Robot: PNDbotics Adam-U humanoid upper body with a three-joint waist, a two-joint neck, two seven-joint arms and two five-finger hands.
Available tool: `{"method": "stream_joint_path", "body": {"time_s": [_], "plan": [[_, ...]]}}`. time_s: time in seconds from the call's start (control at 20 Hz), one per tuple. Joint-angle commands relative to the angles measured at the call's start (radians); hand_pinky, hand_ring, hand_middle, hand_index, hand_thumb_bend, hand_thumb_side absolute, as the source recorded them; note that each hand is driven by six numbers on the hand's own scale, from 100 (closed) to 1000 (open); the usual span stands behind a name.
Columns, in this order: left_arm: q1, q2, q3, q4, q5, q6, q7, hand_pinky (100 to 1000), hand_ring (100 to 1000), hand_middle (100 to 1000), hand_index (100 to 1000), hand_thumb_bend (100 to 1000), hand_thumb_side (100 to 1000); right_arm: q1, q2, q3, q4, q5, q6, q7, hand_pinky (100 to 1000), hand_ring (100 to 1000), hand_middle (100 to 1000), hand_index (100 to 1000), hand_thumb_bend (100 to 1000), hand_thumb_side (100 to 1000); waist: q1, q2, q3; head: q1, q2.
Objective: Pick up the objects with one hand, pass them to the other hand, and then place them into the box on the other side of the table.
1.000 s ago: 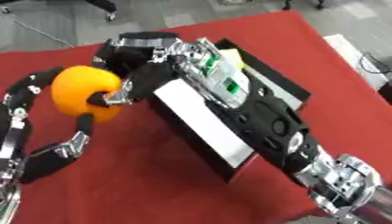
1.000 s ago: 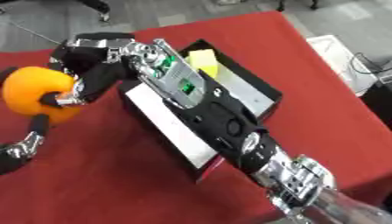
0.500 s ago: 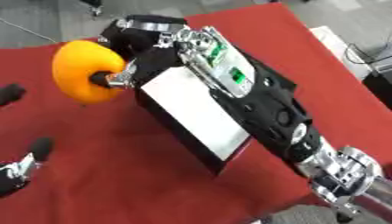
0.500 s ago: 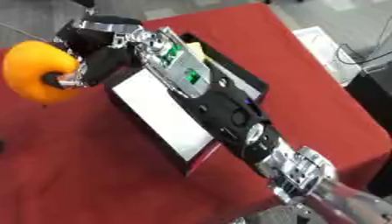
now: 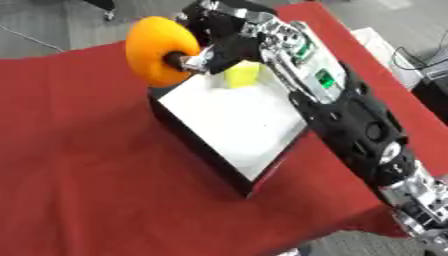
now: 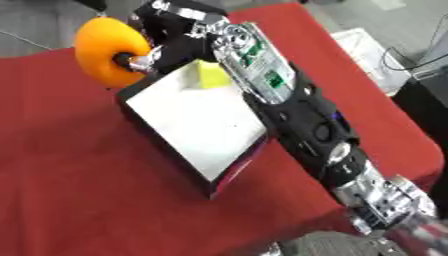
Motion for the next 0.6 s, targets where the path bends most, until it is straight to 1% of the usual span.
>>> {"method": "stream_joint_path", "body": {"time_s": [0.05,0.1,0.15,0.2,0.25,0.35,0.6], "plan": [[0.006,0.054,0.040,-0.038,0.038,0.020,0.025,861,799,749,877,168,872,0.018,-0.074,-0.050,-0.030,-0.020,-0.004,-0.024,722,629,451,460,251,100,0.014,-0.039,-0.002,-0.016,0.005],[0.011,0.061,0.048,-0.042,0.053,0.028,0.032,862,805,753,874,134,857,0.034,-0.091,-0.061,-0.032,-0.019,-0.008,-0.022,727,637,460,469,256,100,0.016,-0.040,-0.003,-0.020,0.007],[0.014,0.069,0.056,-0.046,0.065,0.037,0.039,863,807,757,874,134,857,0.048,-0.106,-0.071,-0.033,-0.016,-0.012,-0.018,728,641,463,473,259,100,0.017,-0.040,-0.004,-0.024,0.008],[0.018,0.074,0.062,-0.049,0.077,0.045,0.045,864,808,762,873,114,875,0.062,-0.121,-0.080,-0.031,-0.010,-0.015,-0.014,731,645,470,481,264,100,0.017,-0.040,-0.005,-0.027,0.009],[0.020,0.078,0.067,-0.052,0.090,0.053,0.049,865,808,763,872,140,854,0.076,-0.135,-0.091,-0.030,-0.003,-0.022,-0.010,734,654,481,494,271,100,0.018,-0.040,-0.005,-0.031,0.010],[0.025,0.086,0.078,-0.058,0.119,0.065,0.057,867,807,762,869,145,851,0.106,-0.163,-0.112,-0.020,0.016,-0.037,0.003,734,663,496,510,280,100,0.019,-0.040,-0.005,-0.042,0.013],[0.028,0.104,0.092,-0.070,0.162,0.079,0.070,867,806,763,869,151,844,0.154,-0.200,-0.168,0.044,0.064,-0.073,0.012,738,676,521,537,295,100,0.020,-0.041,-0.005,-0.081,0.015]]}}
